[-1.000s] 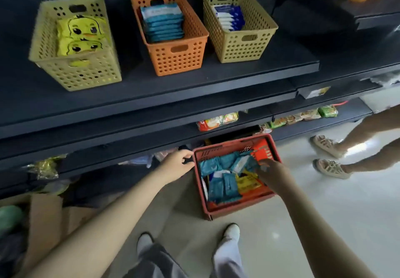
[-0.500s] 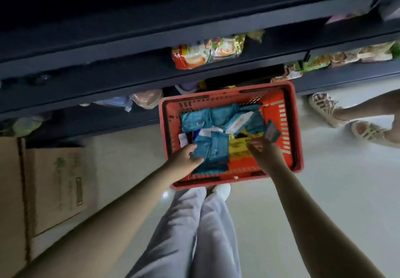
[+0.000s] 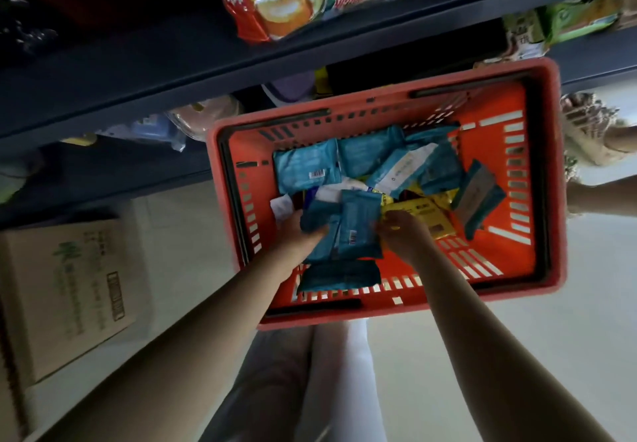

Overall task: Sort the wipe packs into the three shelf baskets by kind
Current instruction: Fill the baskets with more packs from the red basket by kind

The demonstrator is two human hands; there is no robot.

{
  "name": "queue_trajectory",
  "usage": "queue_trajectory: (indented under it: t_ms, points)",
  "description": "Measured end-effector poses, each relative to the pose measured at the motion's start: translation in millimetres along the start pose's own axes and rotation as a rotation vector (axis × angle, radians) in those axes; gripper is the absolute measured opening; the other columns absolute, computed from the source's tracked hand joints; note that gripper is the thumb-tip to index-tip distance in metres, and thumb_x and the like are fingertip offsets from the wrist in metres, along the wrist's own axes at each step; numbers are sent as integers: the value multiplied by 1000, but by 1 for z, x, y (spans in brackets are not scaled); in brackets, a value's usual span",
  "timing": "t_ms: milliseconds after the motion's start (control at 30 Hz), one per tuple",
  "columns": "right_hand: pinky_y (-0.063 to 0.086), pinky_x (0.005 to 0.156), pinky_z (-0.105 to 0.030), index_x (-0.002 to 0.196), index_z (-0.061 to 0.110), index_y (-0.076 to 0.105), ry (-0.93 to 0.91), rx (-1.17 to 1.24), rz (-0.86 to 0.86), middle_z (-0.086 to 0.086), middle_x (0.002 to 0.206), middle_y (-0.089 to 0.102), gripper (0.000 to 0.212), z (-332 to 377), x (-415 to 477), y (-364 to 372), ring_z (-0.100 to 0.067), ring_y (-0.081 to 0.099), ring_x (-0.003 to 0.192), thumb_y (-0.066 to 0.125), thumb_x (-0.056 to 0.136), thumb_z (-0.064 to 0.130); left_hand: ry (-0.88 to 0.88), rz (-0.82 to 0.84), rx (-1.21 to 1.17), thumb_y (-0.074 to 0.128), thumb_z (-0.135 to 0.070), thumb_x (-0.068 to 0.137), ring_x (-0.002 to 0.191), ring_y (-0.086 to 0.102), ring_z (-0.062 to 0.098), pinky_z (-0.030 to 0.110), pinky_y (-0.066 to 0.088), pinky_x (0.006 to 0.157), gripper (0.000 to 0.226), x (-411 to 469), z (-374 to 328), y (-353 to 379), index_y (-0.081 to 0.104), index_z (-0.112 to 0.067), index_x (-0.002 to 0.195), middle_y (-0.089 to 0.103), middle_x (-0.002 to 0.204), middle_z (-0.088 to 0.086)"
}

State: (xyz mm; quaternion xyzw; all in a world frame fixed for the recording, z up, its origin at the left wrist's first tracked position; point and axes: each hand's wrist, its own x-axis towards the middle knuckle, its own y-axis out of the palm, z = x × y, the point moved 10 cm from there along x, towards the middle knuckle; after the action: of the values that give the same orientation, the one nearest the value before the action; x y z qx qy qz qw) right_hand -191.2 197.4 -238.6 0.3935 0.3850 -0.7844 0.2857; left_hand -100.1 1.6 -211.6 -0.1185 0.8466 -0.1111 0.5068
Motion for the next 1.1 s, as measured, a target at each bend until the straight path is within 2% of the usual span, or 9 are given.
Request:
queue_trajectory:
  t_ms: [67,167,233,333,400,633,833,967,1100]
  points:
    - [50,77,-38,113,11,62,-14,-21,-12,-4,102,62,33,1,3,0,-22,58,92,63,90,35,-9,-3,-42,68,-22,85,95,64,15,33,53,88,17,6,7,-1,64,-22,101,68,105,1]
    - [52,85,-44,106,10,66,-37,46,-18,-8,102,66,27,4,5,4,-26,62,95,67,87,30,-26,-7,-91,70,-28,81,95,68,16,35,56,87,37,8,13,-2,63,-18,115,70,107,3]
    - [53,87,-48,103,12,68,-21,97,-9,-8,102,69,26,2,7,7,-27,64,95,70,84,30,-48,-8,-117,68,-29,81,94,68,16,34,56,85,36,8,15,-2,63,-18,115,70,107,3]
    - [54,86,-51,96,16,69,22,202,-24,-6,98,71,21,-4,14,11,-26,67,92,74,81,30,-80,-11,-142,62,-18,91,87,65,12,26,54,76,12,9,17,0,61,-20,102,68,97,-2]
    - [54,86,-50,100,14,69,46,247,-51,-6,100,71,25,-8,17,11,-26,66,93,74,81,30,-86,-22,-144,62,-19,92,89,65,15,28,54,78,8,12,20,2,60,-23,98,68,100,2]
    - [51,92,-48,113,14,64,117,426,-76,-3,110,66,36,-16,23,15,-25,62,103,75,81,24,-57,-67,-77,57,-21,94,103,62,22,37,54,88,21,25,16,5,62,-17,114,62,115,8]
    - [56,83,-43,118,13,60,120,516,-26,-4,109,66,46,-3,19,29,-23,64,98,77,78,27,-67,-10,-273,56,-15,95,105,63,27,48,51,95,24,13,11,11,58,-14,119,65,117,11]
    - [54,72,-34,100,16,68,88,649,80,-4,99,71,21,9,6,27,-22,67,92,73,82,26,-47,52,-384,56,-15,95,105,66,28,51,50,95,17,5,1,10,61,-19,111,68,114,12]
    - [57,84,-46,115,4,59,22,891,100,-12,110,70,33,35,-11,-1,-28,69,99,69,85,14,9,112,-494,55,-13,95,106,66,23,46,51,94,22,-16,-29,1,60,-17,116,69,114,9]
